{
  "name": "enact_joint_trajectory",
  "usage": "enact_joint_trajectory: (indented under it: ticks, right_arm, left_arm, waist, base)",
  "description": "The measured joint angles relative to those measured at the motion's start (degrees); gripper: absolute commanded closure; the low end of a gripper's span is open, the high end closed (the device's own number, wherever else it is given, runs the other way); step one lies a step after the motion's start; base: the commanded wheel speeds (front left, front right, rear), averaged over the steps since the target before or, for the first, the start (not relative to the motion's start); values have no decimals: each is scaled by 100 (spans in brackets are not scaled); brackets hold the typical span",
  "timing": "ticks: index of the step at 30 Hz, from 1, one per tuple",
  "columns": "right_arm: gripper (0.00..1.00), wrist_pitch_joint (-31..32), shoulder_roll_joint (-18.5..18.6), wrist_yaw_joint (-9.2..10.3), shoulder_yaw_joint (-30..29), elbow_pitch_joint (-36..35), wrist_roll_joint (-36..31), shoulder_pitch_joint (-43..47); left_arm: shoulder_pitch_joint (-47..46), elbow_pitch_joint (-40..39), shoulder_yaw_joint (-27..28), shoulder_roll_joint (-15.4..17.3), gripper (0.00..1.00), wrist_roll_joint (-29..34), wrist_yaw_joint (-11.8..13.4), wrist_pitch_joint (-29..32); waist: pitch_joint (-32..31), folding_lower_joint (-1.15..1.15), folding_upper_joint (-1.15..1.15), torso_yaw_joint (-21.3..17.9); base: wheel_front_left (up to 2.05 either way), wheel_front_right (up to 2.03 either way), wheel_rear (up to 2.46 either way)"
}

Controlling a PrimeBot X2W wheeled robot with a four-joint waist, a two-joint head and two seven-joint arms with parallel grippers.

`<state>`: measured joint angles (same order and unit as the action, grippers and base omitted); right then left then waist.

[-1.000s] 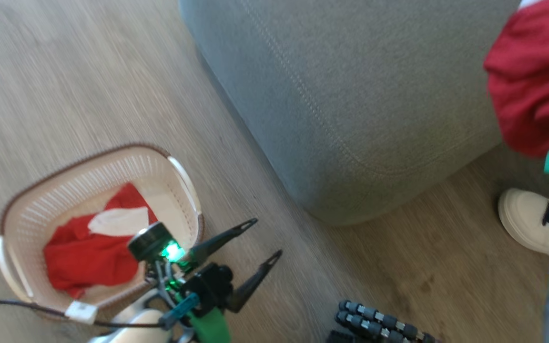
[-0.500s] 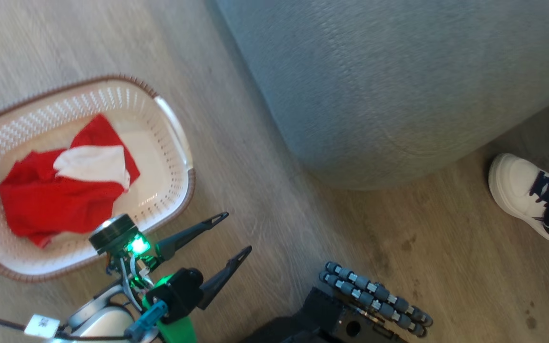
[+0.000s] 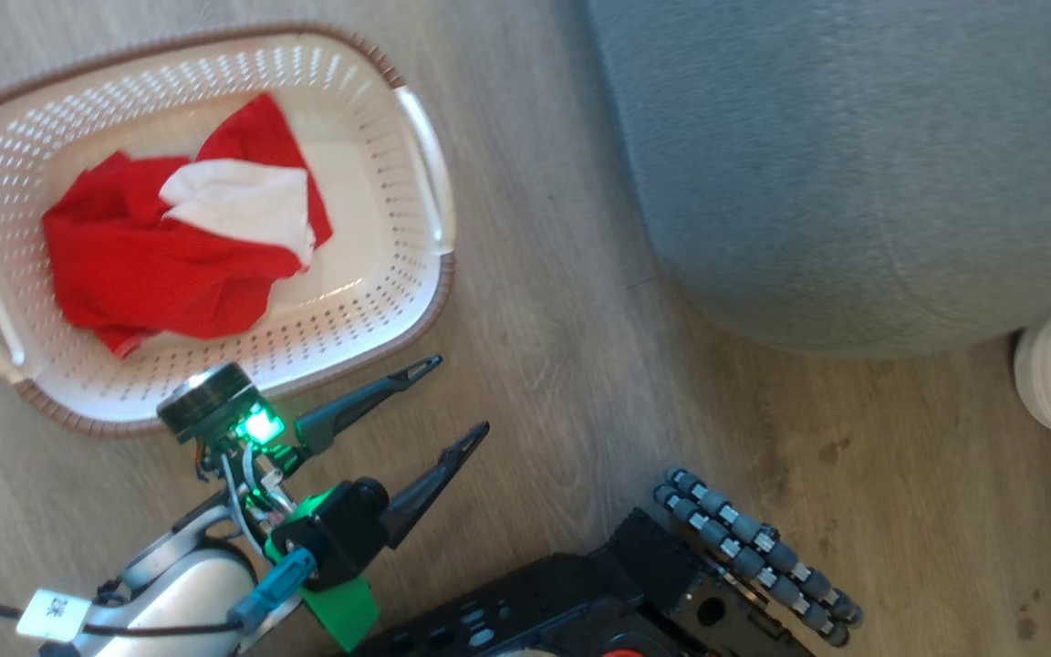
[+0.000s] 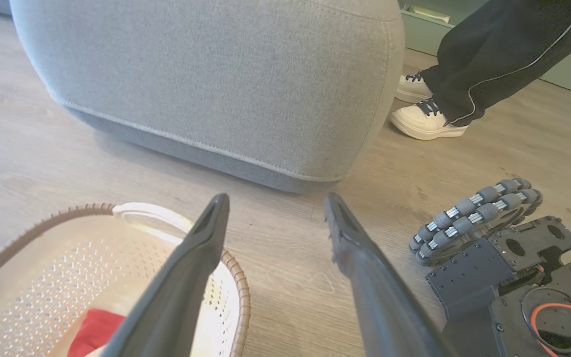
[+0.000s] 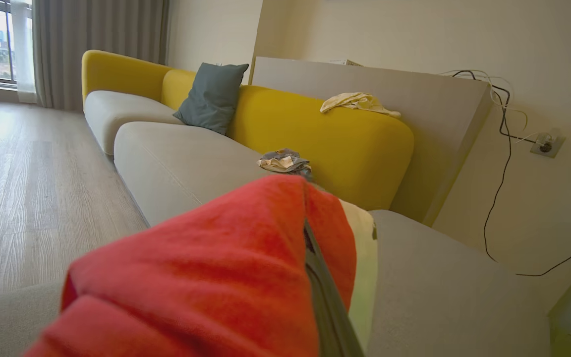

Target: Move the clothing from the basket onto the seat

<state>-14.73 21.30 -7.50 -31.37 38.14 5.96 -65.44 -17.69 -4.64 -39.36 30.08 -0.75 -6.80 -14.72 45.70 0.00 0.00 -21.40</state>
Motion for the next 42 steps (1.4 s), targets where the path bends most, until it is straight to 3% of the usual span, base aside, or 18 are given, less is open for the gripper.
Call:
enact_joint_trajectory:
  ticks: [8,17,18,19,20,27,42]
  right_arm:
    - [100,12,-51,-1,-96,1170,-354,-459]
    - [100,222,-88,-1,-12,2158,-693,-459]
    - [59,220,-87,-1,-3,2197,-714,-458]
    - [11,211,-78,-1,-1,2221,-759,-460]
    - [0,210,-73,0,-1,2248,-786,-467]
    - [0,212,-36,0,120,2599,-838,-557]
    - [0,820,287,-1,1614,3306,-673,-24]
  left_arm:
    - [-235,-21,3,-73,0,49,92,0]
    - [-277,-47,-11,-146,0,48,102,1]
    - [-279,-47,-11,-152,0,48,113,0]
    - [-281,-46,-10,-157,0,48,115,1]
    - [-285,-44,-10,-162,0,48,118,1]
    - [-371,37,-90,-270,0,49,113,0]
    - [-570,592,-177,-990,0,-86,177,0]
  waist:
    - [331,0,0,349]
    - [367,0,0,449]
    - [365,0,0,447]
    - [362,0,0,444]
    - [354,0,0,439]
    - [127,0,0,421]
    - [-1196,-1,0,455]
  base:
    - [0,0,0]
    - [0,0,0]
    - [0,0,0]
    - [0,0,0]
    - [0,0,0]
    - [0,0,0]
    - [0,0,0]
